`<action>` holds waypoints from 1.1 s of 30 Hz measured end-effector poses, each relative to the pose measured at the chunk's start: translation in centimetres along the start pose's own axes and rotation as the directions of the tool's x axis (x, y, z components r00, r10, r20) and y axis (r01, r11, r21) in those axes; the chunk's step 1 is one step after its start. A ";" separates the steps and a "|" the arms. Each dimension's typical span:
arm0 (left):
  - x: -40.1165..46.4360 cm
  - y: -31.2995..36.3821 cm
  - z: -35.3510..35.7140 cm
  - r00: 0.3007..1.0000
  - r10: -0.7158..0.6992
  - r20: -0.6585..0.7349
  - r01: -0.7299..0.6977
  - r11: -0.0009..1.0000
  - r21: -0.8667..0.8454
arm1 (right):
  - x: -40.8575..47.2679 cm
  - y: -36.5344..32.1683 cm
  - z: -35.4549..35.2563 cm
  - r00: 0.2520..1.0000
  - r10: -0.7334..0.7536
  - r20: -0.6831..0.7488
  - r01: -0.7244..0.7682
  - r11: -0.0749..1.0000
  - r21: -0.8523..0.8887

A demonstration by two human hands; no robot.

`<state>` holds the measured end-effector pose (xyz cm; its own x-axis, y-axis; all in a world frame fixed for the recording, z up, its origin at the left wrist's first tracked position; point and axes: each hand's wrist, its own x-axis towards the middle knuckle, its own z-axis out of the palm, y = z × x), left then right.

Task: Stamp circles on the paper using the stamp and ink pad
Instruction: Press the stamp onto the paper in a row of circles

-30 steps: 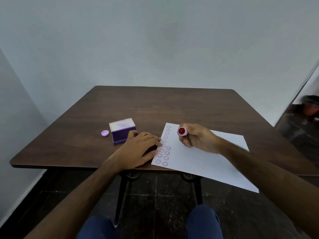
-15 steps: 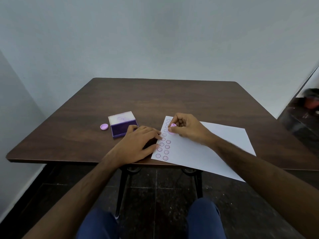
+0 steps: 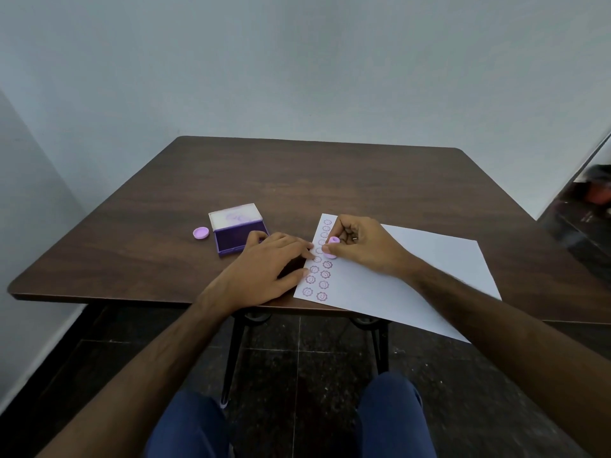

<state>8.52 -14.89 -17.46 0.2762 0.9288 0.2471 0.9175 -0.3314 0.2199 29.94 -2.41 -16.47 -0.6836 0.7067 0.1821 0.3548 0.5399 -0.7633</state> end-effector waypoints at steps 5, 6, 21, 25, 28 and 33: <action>0.0 0.1 -0.1 1.000 -0.006 0.010 0.006 1.000 0.004 | -0.1 -0.2 0.0 1.000 -0.012 0.011 0.012 1.000 -0.026; 0.0 0.2 -0.1 1.000 -0.006 0.012 0.006 1.000 0.007 | -0.1 -0.3 0.0 1.000 -0.016 0.011 0.017 0.999 -0.032; 0.1 0.0 0.0 1.000 -0.004 0.013 0.004 1.000 0.021 | -0.2 -1.1 0.1 0.998 -0.066 0.024 0.069 0.984 -0.161; 0.1 0.0 0.1 1.000 0.001 0.010 -0.001 1.000 0.006 | -0.1 -1.1 0.4 0.999 -0.039 0.008 0.040 0.974 -0.224; 0.1 -0.1 0.1 1.000 -0.001 0.011 0.001 1.000 0.003 | -0.1 -1.4 0.5 0.999 -0.028 0.019 0.032 0.972 -0.231; 0.1 -0.1 0.0 1.000 0.004 0.009 -0.004 1.000 -0.004 | -0.1 -1.9 0.3 0.999 -0.005 0.051 0.020 0.952 -0.304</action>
<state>8.43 -14.75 -17.49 0.2826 0.9288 0.2398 0.9152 -0.3359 0.2227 29.11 -3.63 -15.26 -0.7169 0.6799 0.1541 0.5182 0.6676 -0.5345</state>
